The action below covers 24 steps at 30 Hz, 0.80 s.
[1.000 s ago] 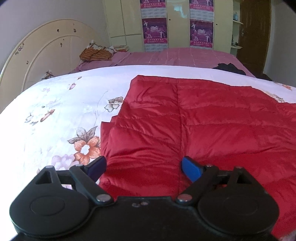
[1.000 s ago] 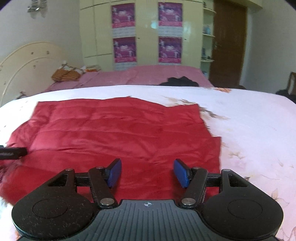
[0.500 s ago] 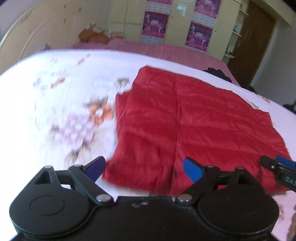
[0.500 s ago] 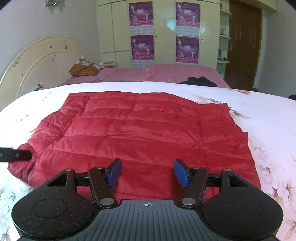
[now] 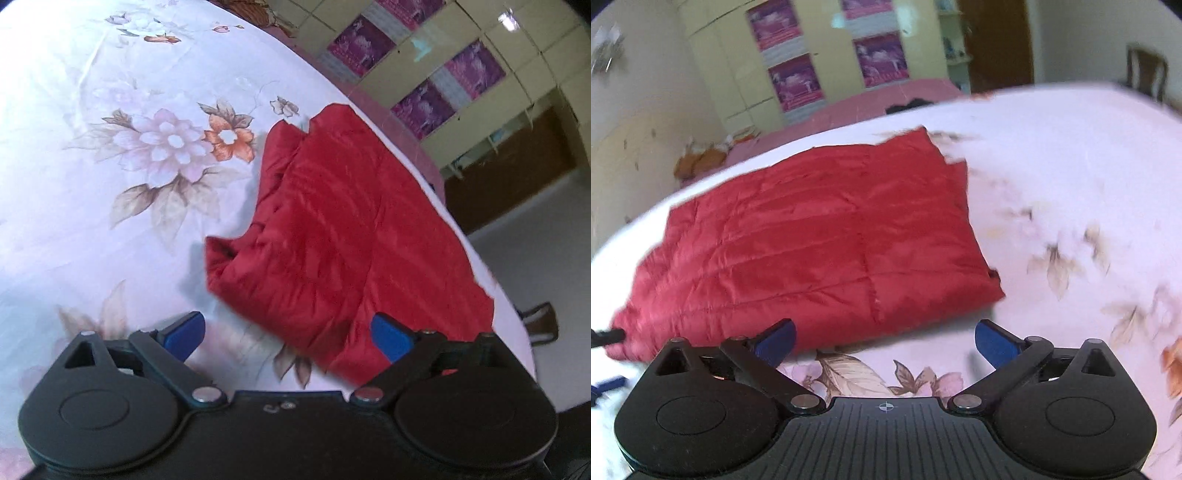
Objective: Fold large clothes
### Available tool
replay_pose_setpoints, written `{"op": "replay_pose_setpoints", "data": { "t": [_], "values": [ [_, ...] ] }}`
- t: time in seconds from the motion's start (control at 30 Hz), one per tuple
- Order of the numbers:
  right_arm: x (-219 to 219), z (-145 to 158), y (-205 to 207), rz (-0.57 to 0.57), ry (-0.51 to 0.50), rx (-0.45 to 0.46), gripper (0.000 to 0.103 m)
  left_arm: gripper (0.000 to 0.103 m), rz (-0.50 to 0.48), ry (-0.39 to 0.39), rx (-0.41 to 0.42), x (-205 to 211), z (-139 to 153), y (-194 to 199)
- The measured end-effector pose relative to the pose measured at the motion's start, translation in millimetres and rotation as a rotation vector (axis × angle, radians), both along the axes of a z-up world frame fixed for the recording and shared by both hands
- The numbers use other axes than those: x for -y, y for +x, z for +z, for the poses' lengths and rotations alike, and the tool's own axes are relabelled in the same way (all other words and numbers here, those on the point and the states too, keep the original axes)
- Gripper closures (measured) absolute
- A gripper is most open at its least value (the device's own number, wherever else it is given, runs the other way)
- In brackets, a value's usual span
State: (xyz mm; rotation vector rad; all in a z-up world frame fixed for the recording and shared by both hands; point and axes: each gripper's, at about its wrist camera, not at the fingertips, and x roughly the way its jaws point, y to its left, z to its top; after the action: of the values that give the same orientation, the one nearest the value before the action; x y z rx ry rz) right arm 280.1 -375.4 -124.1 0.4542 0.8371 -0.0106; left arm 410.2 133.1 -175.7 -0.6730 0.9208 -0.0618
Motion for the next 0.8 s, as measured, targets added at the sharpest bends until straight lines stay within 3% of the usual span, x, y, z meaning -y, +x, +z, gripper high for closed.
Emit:
{"op": "replay_pose_setpoints", "data": {
  "t": [0.07, 0.13, 0.2, 0.23, 0.3, 0.33, 0.37, 0.5, 0.8],
  "values": [
    [16, -11, 6, -0.057, 0.145, -0.002, 0.001, 0.009, 0.01, 0.002, 0.025, 2, -3, 7],
    [25, -20, 16, -0.107, 0.254, 0.006, 0.002, 0.02, 0.009, -0.002, 0.047, 3, -5, 10],
    [29, -26, 24, -0.139, 0.312, 0.021, 0.022, 0.034, 0.024, -0.003, 0.057, 3, -8, 15],
    [32, -27, 29, -0.157, 0.325, 0.013, 0.038, 0.036, 0.036, -0.013, 0.056, 2, -10, 17],
    [35, -31, 34, -0.17, 0.358, 0.013, 0.054, 0.054, 0.043, -0.028, 0.052, 0, -12, 19],
    [38, -32, 35, -0.167, 0.379, 0.004, 0.067, 0.058, 0.039, -0.042, 0.048, -2, -14, 20],
    [38, -34, 34, -0.167, 0.388, 0.0, 0.071, 0.065, 0.033, -0.054, 0.043, -3, -15, 21],
    [30, -21, 31, -0.14, 0.329, 0.013, 0.084, 0.081, 0.014, -0.032, 0.047, -1, -10, 20],
    [21, 15, -16, -0.054, 0.259, 0.029, 0.087, 0.086, -0.051, -0.007, 0.072, -18, 26, -29]
  ]
}}
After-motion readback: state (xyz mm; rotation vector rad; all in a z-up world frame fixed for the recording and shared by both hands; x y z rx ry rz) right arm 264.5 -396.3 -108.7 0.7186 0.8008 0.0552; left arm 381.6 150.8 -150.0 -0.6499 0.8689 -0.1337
